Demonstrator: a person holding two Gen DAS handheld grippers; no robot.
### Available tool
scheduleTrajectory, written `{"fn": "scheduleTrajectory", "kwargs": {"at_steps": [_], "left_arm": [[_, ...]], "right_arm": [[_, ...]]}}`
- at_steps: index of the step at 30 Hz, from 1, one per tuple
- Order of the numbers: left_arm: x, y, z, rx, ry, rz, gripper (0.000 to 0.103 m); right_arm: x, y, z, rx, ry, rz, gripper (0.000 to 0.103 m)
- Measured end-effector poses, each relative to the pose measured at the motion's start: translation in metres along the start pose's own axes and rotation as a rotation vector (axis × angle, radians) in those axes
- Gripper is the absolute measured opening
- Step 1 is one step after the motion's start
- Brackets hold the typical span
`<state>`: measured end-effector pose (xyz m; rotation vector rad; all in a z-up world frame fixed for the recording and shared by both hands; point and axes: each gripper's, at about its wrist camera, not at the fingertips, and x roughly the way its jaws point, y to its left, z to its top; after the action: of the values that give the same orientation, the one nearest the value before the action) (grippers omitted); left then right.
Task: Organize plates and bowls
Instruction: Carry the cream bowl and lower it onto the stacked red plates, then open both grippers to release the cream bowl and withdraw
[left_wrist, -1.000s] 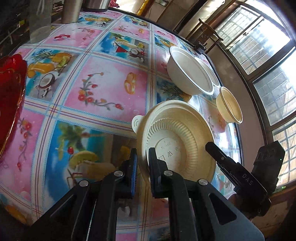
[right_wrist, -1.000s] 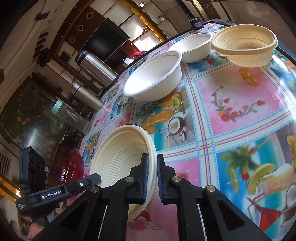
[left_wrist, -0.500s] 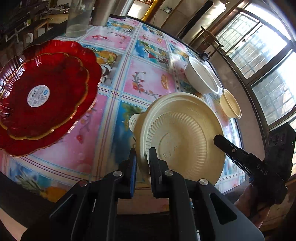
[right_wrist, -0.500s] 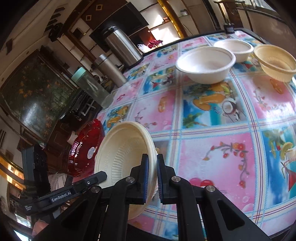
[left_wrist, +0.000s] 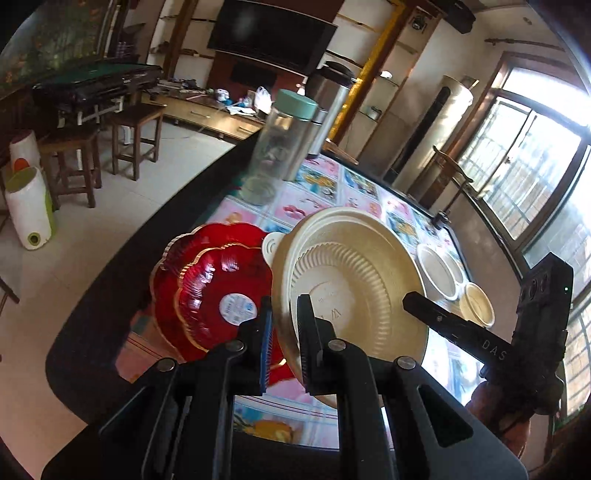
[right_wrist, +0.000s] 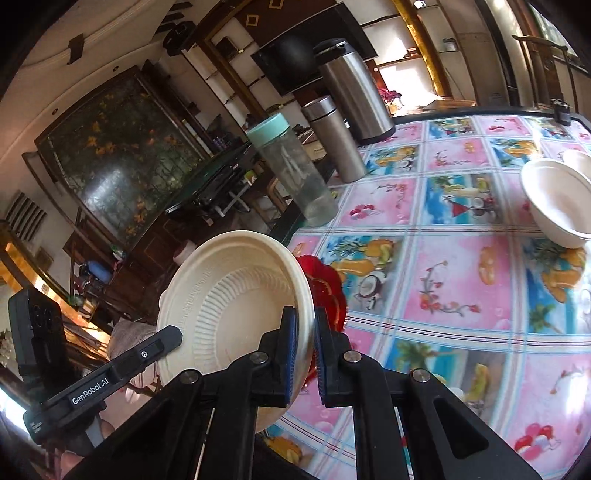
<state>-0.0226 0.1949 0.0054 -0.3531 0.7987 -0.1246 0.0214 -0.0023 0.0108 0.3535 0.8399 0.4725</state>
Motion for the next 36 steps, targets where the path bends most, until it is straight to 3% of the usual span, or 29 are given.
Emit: {"fn": "scheduleTrajectory", "kwargs": {"at_steps": [9, 23, 31, 34, 36], "left_arm": [[0.055, 0.042, -0.001, -0.043, 0.087, 0.170, 0.011], [0.095, 0.045, -0.009, -0.010, 0.165, 0.262, 0.012], [0.095, 0.035, -0.012, 0.069, 0.126, 0.325, 0.014], [0.093, 0.029, -0.015, 0.112, 0.094, 0.376, 0.019], [0.090, 0.026, -0.017, 0.136, 0.068, 0.413, 0.028]], "right_arm": [[0.072, 0.012, -0.005, -0.026, 0.091, -0.068, 0.010], [0.104, 0.001, -0.017, -0.027, 0.127, -0.126, 0.010], [0.111, 0.000, -0.022, -0.068, 0.116, -0.159, 0.011], [0.110, 0.003, -0.025, -0.102, 0.098, -0.172, 0.012], [0.110, 0.006, -0.027, -0.124, 0.085, -0.183, 0.012]]}}
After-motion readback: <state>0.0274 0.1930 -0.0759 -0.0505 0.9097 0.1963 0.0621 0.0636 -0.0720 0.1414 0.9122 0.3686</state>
